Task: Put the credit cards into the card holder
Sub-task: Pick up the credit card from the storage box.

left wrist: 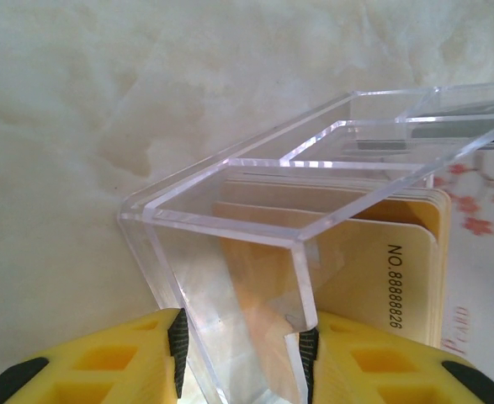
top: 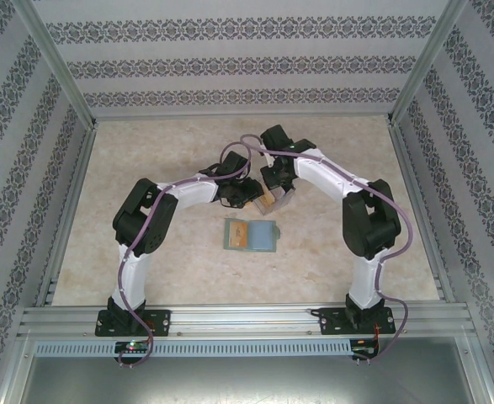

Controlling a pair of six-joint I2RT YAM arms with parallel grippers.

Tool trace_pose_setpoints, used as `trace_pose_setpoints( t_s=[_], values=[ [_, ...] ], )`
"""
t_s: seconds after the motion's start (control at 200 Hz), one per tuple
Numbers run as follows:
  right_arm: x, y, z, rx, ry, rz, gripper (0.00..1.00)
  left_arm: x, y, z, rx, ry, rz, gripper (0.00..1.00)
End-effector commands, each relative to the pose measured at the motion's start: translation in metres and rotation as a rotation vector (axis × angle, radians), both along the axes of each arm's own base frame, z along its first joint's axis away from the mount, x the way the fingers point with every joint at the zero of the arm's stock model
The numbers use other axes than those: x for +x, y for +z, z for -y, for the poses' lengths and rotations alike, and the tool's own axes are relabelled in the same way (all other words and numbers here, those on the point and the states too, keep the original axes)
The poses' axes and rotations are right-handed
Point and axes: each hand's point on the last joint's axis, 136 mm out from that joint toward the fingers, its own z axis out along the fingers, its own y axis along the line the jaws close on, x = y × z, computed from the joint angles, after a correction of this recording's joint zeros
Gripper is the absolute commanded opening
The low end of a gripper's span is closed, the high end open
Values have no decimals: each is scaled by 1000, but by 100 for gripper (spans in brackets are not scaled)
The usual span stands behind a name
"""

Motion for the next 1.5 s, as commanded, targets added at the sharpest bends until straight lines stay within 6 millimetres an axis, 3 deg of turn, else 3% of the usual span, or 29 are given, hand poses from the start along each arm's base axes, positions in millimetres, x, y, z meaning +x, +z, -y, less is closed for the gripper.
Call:
trace_pose_setpoints(
  t_s=[0.0, 0.46, 0.814, 1.109, 1.294, 1.494],
  values=[
    [-1, 20, 4, 143, -69, -5, 2, -5, -13, -14, 49, 4, -29, 41],
    [-13, 59, 8, 594, -278, -28, 0, 3, 50, 2, -91, -35, 120, 50],
    [-30, 42, 26, 727, -664, -152, 0, -5, 69, -14, -157, 47, 141, 54],
    [-38, 72, -6, 911, -534, -151, 0, -5, 93, -8, -376, 62, 155, 59],
    [-43, 72, -14, 958, -523, -185, 0, -5, 110, 1, -484, 36, 177, 62],
    [-48, 71, -9, 954, -541, -166, 0, -8, 110, -12, -464, 95, 186, 63]
  ],
)
